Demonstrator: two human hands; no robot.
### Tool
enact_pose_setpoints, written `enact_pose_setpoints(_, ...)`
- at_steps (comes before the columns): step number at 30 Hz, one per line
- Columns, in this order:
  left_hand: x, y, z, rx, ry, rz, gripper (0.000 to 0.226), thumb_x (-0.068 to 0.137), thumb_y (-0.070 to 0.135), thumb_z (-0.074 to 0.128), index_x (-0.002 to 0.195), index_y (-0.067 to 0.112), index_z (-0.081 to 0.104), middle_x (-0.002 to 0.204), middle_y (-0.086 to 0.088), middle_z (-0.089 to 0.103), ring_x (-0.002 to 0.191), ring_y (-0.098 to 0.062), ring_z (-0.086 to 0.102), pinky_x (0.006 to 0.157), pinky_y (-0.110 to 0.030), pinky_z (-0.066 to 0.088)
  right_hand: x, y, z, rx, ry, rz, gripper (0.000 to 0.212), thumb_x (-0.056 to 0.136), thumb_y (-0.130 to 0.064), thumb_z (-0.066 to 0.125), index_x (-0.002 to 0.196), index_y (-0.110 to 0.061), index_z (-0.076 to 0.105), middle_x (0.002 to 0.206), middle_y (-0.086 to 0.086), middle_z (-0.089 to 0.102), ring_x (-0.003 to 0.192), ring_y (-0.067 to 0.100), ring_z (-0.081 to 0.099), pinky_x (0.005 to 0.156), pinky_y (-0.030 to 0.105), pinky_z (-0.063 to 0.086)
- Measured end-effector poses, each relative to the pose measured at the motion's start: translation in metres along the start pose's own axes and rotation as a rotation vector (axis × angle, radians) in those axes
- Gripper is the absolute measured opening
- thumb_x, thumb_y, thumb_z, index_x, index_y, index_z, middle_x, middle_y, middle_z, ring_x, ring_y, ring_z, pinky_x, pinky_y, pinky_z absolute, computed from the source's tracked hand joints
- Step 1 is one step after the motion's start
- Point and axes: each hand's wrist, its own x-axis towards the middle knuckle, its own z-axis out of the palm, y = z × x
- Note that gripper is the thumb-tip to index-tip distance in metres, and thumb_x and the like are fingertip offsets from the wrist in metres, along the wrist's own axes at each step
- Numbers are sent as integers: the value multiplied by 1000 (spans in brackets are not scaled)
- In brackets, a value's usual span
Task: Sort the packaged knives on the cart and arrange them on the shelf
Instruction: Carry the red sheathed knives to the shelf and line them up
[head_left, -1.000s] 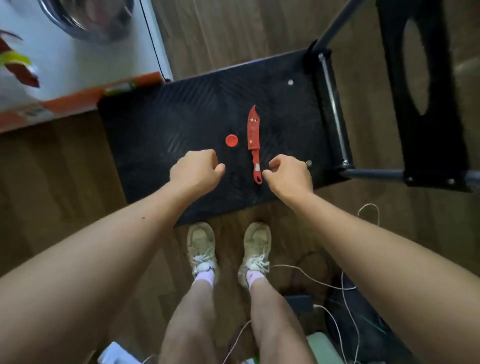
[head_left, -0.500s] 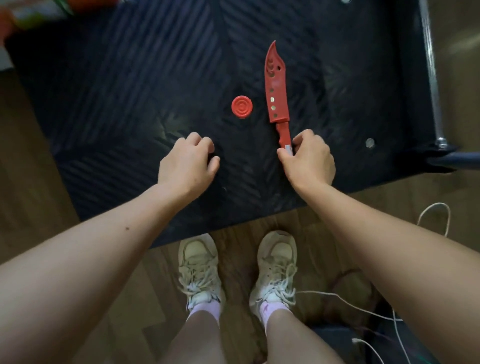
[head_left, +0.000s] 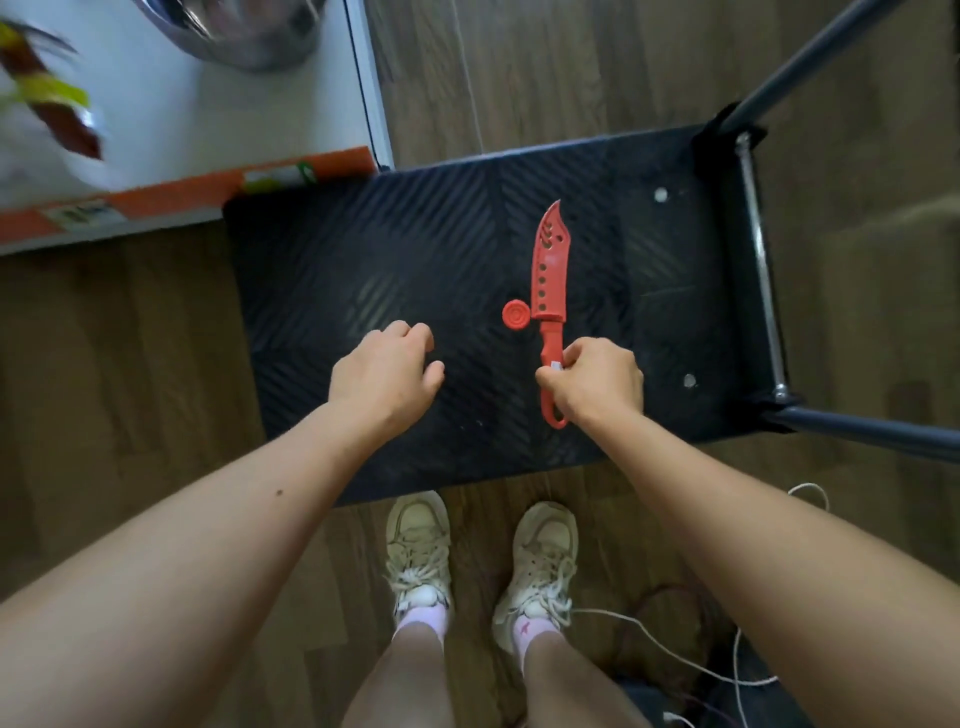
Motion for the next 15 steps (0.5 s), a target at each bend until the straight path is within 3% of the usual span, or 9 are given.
enact_pose_setpoints(6, -77, 3, -152, -59, 171, -41, 32, 96, 37, 43, 121, 19, 50, 118, -2, 55, 107, -22, 54, 78, -37, 51, -94, -84, -114, 23, 3, -169, 16, 84, -34, 63, 87, -18, 67, 88, 2, 69, 84, 22, 63, 67, 27, 44)
enact_pose_setpoints(10, -137, 10, -252, -85, 274, -81, 31, 95, 38, 44, 118, 18, 53, 118, -3, 57, 111, -24, 53, 83, -39, 49, -169, -137, -180, 24, 19, -323, 13, 81, -32, 61, 83, -20, 65, 83, 2, 72, 79, 24, 69, 73, 36, 56)
enact_pose_setpoints(15, -203, 14, -355, -105, 394, -132, 33, 96, 36, 43, 119, 15, 53, 121, -6, 59, 111, -27, 56, 87, -38, 49, -250, -198, -259, -35, 68, -540, 16, 83, -29, 60, 90, -15, 66, 94, 3, 70, 88, 23, 64, 67, 27, 43)
